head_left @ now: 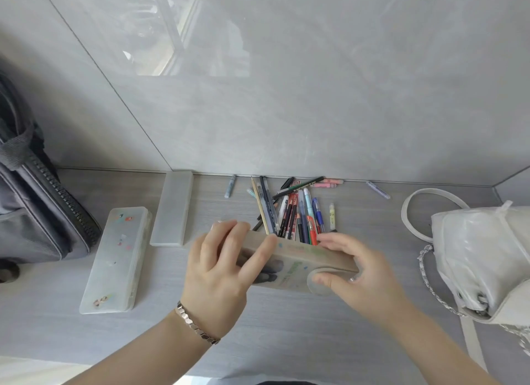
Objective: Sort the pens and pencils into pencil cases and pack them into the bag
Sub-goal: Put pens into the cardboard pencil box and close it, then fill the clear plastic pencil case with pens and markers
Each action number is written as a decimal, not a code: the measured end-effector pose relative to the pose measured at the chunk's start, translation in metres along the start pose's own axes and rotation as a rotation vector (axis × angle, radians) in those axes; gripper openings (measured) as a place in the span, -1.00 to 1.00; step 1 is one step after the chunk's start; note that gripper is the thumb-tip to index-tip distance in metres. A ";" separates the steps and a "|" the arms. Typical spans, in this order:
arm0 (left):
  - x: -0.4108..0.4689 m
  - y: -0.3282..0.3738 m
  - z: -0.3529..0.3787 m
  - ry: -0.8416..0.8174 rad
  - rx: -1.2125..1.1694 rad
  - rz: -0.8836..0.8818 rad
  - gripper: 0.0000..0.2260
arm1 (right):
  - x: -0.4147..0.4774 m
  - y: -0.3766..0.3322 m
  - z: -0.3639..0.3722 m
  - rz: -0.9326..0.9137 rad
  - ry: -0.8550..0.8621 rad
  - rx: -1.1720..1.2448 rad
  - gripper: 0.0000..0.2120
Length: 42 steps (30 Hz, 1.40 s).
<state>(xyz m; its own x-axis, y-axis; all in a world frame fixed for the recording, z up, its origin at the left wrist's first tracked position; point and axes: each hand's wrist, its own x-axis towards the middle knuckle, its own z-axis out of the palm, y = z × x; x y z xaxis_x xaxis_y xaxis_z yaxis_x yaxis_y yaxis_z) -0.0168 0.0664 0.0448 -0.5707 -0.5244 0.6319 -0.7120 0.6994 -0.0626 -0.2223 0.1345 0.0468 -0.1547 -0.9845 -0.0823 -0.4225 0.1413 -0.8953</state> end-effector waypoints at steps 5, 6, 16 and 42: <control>-0.021 0.004 0.007 -0.087 0.039 -0.057 -0.45 | 0.020 0.002 -0.008 0.085 -0.213 0.022 -0.59; -0.024 0.002 0.009 -0.104 0.046 -0.050 -0.49 | 0.026 0.001 -0.010 0.113 -0.258 0.031 -0.60; -0.020 -0.018 0.014 -0.703 -0.344 -1.012 -0.43 | 0.076 -0.007 0.026 0.117 0.017 -0.059 -0.57; -0.096 -0.155 0.057 -0.645 0.158 -1.539 -0.43 | 0.043 0.007 0.051 0.218 -0.339 -0.236 -0.80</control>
<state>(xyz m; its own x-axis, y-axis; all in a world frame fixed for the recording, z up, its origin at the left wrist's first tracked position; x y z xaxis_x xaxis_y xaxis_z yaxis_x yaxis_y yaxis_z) 0.1246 -0.0194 -0.0499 0.6157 -0.7561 -0.2217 -0.7380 -0.6520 0.1739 -0.1867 0.0879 0.0144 0.0213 -0.9022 -0.4308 -0.6100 0.3297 -0.7206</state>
